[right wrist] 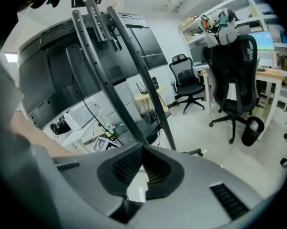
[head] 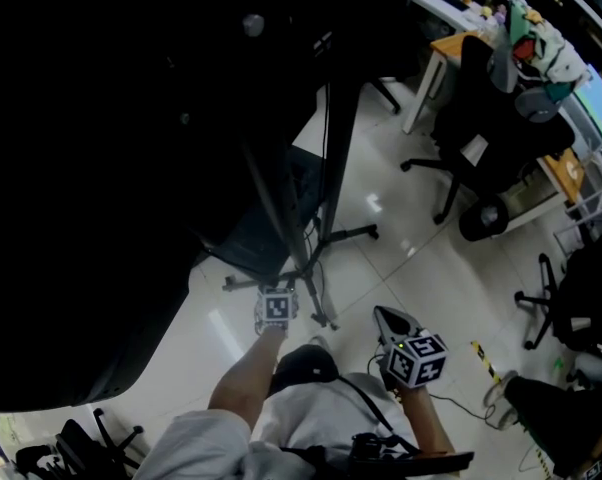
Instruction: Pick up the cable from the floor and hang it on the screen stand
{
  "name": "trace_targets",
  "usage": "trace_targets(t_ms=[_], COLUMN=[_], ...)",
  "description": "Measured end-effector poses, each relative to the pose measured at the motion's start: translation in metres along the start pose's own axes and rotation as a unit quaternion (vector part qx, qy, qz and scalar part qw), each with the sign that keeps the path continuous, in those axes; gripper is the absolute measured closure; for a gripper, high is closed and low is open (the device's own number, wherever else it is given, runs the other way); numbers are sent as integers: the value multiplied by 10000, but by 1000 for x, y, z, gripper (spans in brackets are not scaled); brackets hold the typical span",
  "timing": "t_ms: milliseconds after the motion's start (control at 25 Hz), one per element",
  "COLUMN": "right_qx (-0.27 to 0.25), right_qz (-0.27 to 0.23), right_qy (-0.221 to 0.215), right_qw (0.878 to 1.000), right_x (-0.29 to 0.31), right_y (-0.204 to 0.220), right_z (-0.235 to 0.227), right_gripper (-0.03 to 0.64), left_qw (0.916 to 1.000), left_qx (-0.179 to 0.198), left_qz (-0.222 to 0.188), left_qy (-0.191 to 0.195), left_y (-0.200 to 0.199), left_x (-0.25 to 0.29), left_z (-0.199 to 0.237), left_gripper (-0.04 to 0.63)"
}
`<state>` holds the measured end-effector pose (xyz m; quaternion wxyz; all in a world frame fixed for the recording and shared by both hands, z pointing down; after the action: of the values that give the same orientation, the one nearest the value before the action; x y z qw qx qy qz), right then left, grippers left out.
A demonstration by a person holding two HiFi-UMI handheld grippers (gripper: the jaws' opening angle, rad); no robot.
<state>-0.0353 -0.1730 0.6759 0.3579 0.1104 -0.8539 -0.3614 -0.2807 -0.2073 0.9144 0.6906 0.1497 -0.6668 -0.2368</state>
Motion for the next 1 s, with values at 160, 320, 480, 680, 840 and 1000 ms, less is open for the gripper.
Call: trace_targets(t_ms=[160, 320, 480, 680, 840, 1000], right_qx=[58, 75, 72, -10, -92, -276], right_qz=[-27, -50, -68, -86, -4, 95], right_qy=[119, 171, 171, 66, -98, -400], right_qw=[9999, 9998, 9998, 9999, 9999, 9988], right_x=[1, 3, 7, -1, -7, -16], right_y=[0, 1, -3, -15, -17, -20], right_z=[-12, -20, -24, -15, -8, 8], right_gripper=[604, 604, 604, 604, 604, 604], left_qw=[9999, 9998, 9998, 9999, 9989, 9969], left_qx=[77, 135, 125, 83, 147, -10], left_qz=[82, 116, 144, -83, -397, -743], left_qy=[-66, -119, -58, 118, 179, 239], left_y=[1, 0, 0, -4, -17, -26], left_x=[13, 22, 22, -4, -39, -79], left_z=[1, 0, -5, -21, -37, -53], left_gripper=[446, 475, 561, 563, 567, 569])
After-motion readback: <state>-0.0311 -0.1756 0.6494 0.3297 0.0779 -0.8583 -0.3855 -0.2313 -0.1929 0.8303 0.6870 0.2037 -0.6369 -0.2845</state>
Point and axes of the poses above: the fingertips, and each gripper's own axes: x forward along the fingers, z to its left, y out of its underside, the point moved 2 cm from there along -x, backward along the fingers, and after that the axes turned 8 degrees about -y, right-handed, at the moved point
